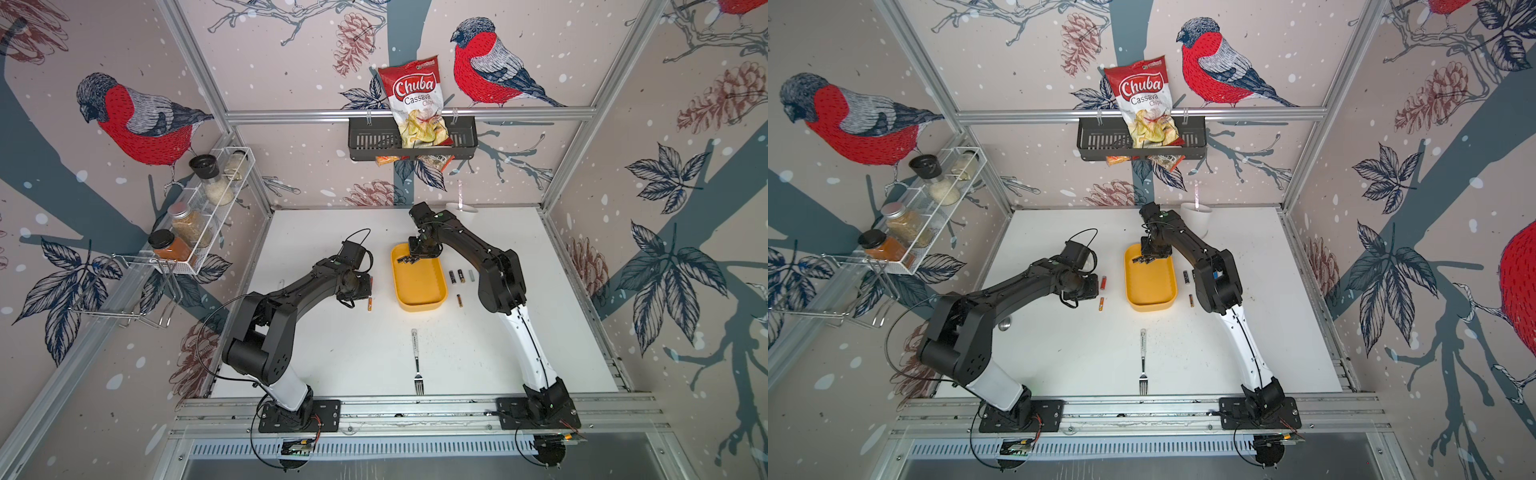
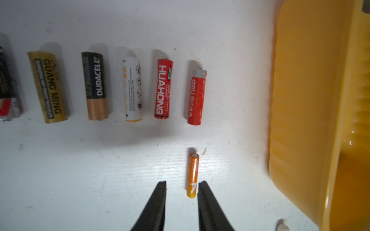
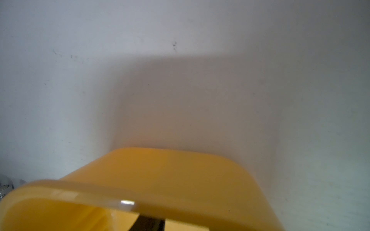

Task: Take the batteries out of the storage box
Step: Pick up the battery from the storage box.

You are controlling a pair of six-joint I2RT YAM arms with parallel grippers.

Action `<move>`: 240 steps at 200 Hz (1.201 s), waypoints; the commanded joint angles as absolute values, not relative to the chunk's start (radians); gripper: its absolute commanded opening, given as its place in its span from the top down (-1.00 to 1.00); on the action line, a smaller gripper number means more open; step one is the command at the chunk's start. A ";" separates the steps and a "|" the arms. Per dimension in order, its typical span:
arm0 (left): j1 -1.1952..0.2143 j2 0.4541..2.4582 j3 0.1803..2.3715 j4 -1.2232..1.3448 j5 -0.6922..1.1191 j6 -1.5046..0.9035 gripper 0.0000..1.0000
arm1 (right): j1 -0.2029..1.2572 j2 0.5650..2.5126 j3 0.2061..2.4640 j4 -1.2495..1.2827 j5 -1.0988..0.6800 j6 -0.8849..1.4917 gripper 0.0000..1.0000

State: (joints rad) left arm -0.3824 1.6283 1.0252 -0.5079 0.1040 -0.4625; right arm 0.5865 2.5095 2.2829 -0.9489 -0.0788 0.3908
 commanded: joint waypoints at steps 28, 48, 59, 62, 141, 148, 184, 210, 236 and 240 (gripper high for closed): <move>-0.380 1.619 1.022 -0.517 0.103 -0.451 0.36 | 0.601 2.519 2.260 -0.990 -0.042 0.368 0.22; -0.380 1.620 1.022 -0.517 0.103 -0.451 0.36 | 0.601 2.515 2.249 -0.995 -0.039 0.365 0.24; -0.380 1.619 1.022 -0.517 0.103 -0.451 0.36 | 0.602 2.514 2.244 -0.998 -0.036 0.361 0.26; -0.380 1.619 1.021 -0.518 0.103 -0.450 0.36 | 0.603 2.513 2.244 -0.999 -0.033 0.361 0.27; -0.380 1.623 1.028 -0.517 0.103 -0.450 0.36 | 0.604 2.485 2.201 -1.004 -0.019 0.346 0.48; -0.380 1.623 1.029 -0.517 0.104 -0.450 0.36 | 0.604 2.483 2.196 -1.001 -0.019 0.347 0.49; -0.380 1.623 1.030 -0.520 0.103 -0.449 0.36 | 0.604 2.479 2.192 -1.006 -0.024 0.342 0.56; -0.380 1.624 1.034 -0.522 0.103 -0.449 0.36 | 0.604 2.461 2.188 -1.006 -0.023 0.340 0.57; -0.380 1.627 1.040 -0.525 0.101 -0.447 0.36 | 0.604 2.440 2.175 -1.003 -0.030 0.341 0.58; -0.380 1.627 1.043 -0.525 0.101 -0.446 0.36 | 0.604 2.436 2.172 -1.002 -0.031 0.341 0.58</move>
